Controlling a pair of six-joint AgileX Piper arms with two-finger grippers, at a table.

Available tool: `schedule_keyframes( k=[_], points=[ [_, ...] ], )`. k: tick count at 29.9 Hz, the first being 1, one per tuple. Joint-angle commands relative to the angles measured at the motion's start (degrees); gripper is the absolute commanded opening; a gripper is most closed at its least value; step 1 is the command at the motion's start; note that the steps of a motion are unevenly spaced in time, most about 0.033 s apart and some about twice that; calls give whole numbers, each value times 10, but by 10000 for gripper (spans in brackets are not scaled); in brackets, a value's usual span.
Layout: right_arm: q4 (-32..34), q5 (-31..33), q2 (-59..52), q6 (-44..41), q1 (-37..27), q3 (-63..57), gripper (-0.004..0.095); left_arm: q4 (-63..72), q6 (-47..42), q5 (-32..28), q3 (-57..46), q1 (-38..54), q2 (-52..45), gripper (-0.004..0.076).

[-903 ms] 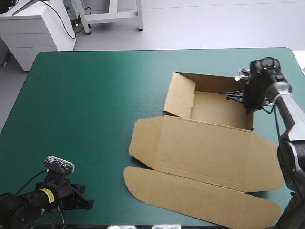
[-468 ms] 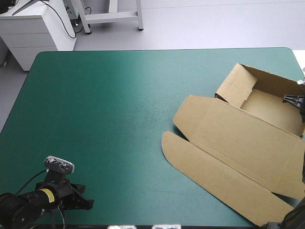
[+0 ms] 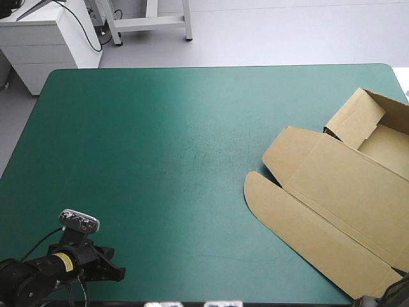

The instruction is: Fold the box

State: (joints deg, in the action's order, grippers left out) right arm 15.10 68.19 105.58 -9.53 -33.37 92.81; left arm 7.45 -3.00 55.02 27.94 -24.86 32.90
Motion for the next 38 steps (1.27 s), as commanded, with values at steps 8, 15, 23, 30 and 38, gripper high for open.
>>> schedule_keyframes(
  k=[8, 15, 23, 30, 38],
  points=[
    [66, 3, -31, 10, -7, 17, 290, 4, -4, -25, 15, -3, 3, -8],
    [61, 9, -35, 28, -7, 17, 516, 4, -3, -25, 15, -3, 3, -8],
    [61, 21, -76, 28, -7, 17, 516, 4, -3, -25, 15, -3, 3, -8],
    [13, 35, -133, 28, -7, 15, 515, 4, -3, -25, 15, -3, 3, -8],
    [-115, 33, -207, 28, -5, 9, 512, 4, -3, -25, 15, -3, 3, -8]
  ],
)
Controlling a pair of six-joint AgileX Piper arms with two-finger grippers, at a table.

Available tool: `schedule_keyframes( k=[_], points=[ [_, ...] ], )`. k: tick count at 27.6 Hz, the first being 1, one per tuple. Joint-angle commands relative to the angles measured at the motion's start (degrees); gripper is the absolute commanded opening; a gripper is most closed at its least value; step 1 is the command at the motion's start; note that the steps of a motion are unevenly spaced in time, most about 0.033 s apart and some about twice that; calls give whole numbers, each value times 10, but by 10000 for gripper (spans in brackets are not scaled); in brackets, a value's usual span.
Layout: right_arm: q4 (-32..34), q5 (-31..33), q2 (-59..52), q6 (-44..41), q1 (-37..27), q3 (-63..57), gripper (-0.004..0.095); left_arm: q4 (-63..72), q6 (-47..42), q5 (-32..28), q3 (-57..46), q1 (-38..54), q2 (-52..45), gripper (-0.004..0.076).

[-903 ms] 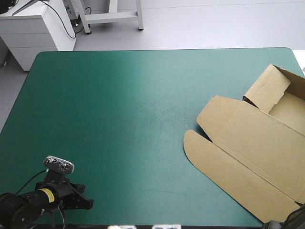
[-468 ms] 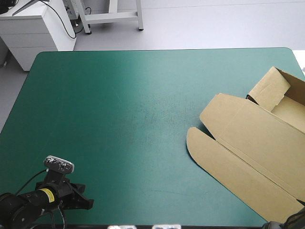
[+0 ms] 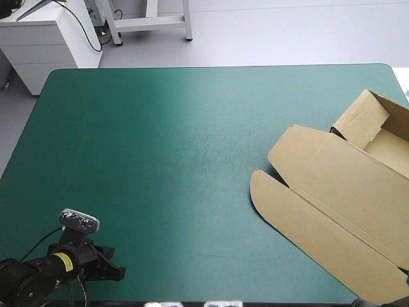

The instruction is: Fold the box

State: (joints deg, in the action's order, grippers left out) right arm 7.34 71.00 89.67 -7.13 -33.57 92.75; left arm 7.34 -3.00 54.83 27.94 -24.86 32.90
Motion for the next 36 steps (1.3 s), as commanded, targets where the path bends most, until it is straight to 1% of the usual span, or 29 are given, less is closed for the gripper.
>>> schedule_keyframes(
  k=[1, 4, 6, 11, 17, 23, 27, 32, 36],
  points=[
    [-51, 3, -58, 9, -1, 3, 512, 6, -3, -23, 15, -3, 3, -8],
    [-93, -8, -92, 26, 10, -29, 512, 6, -3, -24, 15, -3, 3, -8],
    [-105, -15, -117, 42, 26, -69, 512, 5, 1, -28, 15, -3, 3, -8],
    [-87, -42, -180, 64, 87, -161, 494, 5, 1, -29, 15, -3, 3, -8],
    [-33, -46, -245, 68, 176, -259, 377, 5, 1, -29, 15, -3, 3, -8],
    [-33, -51, -311, 64, 236, -305, 306, 5, 3, -29, 15, -3, 3, -8],
    [-35, -53, -355, 64, 266, -320, 301, 5, 8, -29, 15, -3, 3, -8],
    [-36, -55, -443, 64, 314, -370, 299, 5, 20, -32, 15, -3, 3, -8],
    [-38, -78, -493, 90, 317, -426, 299, 5, 46, -35, 15, -3, 3, -8]
  ],
)
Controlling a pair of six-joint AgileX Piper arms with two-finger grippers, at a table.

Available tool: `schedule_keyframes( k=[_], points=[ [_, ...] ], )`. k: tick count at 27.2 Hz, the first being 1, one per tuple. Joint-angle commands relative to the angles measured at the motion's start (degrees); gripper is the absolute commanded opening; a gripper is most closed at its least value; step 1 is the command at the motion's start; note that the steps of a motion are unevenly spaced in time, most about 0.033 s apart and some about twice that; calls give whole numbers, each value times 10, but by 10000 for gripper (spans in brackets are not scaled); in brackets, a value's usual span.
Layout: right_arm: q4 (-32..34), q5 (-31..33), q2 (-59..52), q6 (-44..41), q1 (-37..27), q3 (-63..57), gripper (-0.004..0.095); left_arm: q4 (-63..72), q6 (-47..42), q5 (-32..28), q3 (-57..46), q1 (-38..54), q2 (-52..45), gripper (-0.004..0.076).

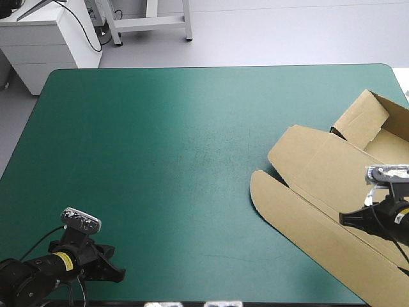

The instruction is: Fold the box

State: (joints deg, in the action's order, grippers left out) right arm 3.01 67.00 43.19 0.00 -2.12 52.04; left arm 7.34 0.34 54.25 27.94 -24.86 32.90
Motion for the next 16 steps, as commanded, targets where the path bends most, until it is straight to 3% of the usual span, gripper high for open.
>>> schedule_keyframes(
  k=[1, 5, 13, 16],
  points=[
    [3, -45, -48, 21, 3, -46, 299, 5, 17, -29, 15, -3, 3, -8],
    [-21, -66, -94, 36, 3, -110, 288, 6, 17, -29, 15, -3, 3, -8],
    [-126, -140, -177, 119, 3, -215, 170, 9, 16, -29, 15, -3, 3, -8],
    [-133, -156, -193, 128, 3, -234, 134, 15, 16, -28, 15, -3, 3, -8]
  ],
)
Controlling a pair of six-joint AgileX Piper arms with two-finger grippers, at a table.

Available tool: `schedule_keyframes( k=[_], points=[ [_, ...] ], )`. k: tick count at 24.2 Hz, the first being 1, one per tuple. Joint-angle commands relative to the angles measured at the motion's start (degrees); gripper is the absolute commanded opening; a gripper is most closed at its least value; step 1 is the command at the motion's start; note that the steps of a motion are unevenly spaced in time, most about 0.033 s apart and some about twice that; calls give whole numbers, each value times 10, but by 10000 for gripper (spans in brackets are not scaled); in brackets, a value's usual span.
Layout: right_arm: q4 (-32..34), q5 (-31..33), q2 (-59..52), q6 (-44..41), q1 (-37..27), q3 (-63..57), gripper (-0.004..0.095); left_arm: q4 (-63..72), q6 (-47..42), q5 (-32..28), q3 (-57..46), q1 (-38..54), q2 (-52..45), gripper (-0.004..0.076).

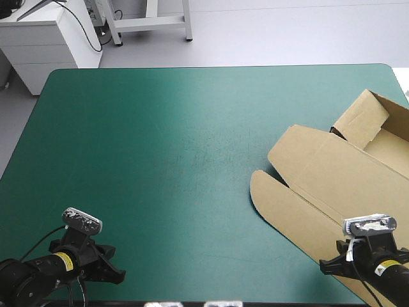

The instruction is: Fold the box

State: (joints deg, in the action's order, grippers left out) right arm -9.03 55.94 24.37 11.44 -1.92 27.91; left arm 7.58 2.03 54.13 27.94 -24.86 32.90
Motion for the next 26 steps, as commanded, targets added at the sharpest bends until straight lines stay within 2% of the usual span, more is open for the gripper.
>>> schedule_keyframes(
  k=[1, 10, 26],
  points=[
    [-12, -45, -7, 13, 1, 7, 128, 12, -1, -25, 15, -3, 3, -8],
    [-7, -44, -8, 11, 1, 7, -20, 18, -1, -22, 15, -3, 3, -8],
    [-7, -44, -8, 11, 1, 7, -20, 18, -1, -22, 15, -3, 3, -8]
  ],
)
